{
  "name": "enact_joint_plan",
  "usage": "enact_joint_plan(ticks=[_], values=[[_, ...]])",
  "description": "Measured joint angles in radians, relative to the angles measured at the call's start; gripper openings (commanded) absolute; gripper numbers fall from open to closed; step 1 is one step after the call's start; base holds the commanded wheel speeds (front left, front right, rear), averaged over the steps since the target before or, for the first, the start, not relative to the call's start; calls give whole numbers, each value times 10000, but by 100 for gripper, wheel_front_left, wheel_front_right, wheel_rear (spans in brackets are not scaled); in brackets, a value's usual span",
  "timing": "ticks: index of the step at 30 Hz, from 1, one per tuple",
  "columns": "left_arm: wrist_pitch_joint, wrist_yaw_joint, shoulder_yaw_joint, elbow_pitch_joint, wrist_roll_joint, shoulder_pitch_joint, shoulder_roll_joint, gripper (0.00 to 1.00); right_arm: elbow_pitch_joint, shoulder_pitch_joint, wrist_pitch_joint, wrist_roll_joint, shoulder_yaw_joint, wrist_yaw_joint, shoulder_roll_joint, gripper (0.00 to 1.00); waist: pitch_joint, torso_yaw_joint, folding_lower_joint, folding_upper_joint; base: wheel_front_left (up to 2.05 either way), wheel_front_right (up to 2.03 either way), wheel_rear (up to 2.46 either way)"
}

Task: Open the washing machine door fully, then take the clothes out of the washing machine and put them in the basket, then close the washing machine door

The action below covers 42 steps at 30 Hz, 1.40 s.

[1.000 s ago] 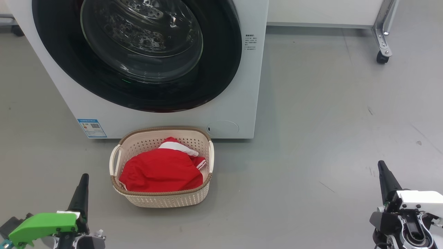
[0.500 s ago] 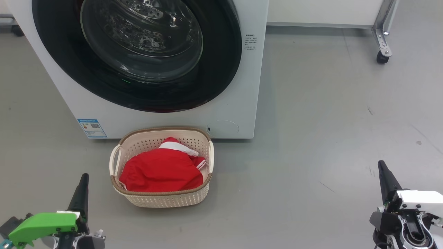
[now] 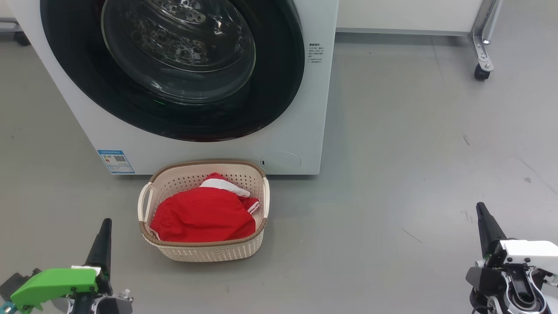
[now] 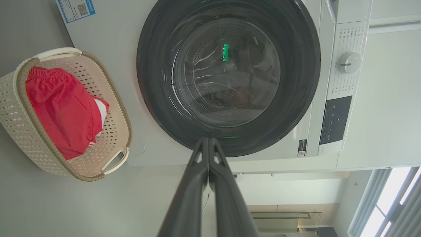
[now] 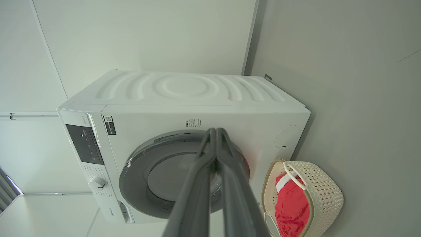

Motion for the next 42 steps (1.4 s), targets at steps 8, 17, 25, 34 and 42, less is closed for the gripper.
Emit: enact_joint_plan(ticks=[8, 17, 25, 34, 42], values=[[0, 0, 0, -10, 0, 0, 0, 0, 0, 0, 0, 0, -6, 0, 4, 0, 0, 0, 0, 0, 0, 0, 0], [0, 0, 0, -15, 0, 0, 0, 0, 0, 0, 0, 0, -8, 0, 15, 0, 1, 0, 0, 0, 0, 0, 0], [0, 0, 0, -19, 0, 0, 0, 0, -2, -1, 0, 0, -13, 0, 17, 0, 1, 0, 0, 0, 0, 0, 0], [0, 0, -2, -21, -6, 0, 0, 0, -2, -1, 0, 0, -21, 0, 19, 0, 1, 0, 0, 0, 0, 0, 0], [0, 0, -2, -23, -8, 0, 0, 0, -2, -1, 0, 0, -27, 0, 19, 0, 1, 0, 0, 0, 0, 0, 0]])
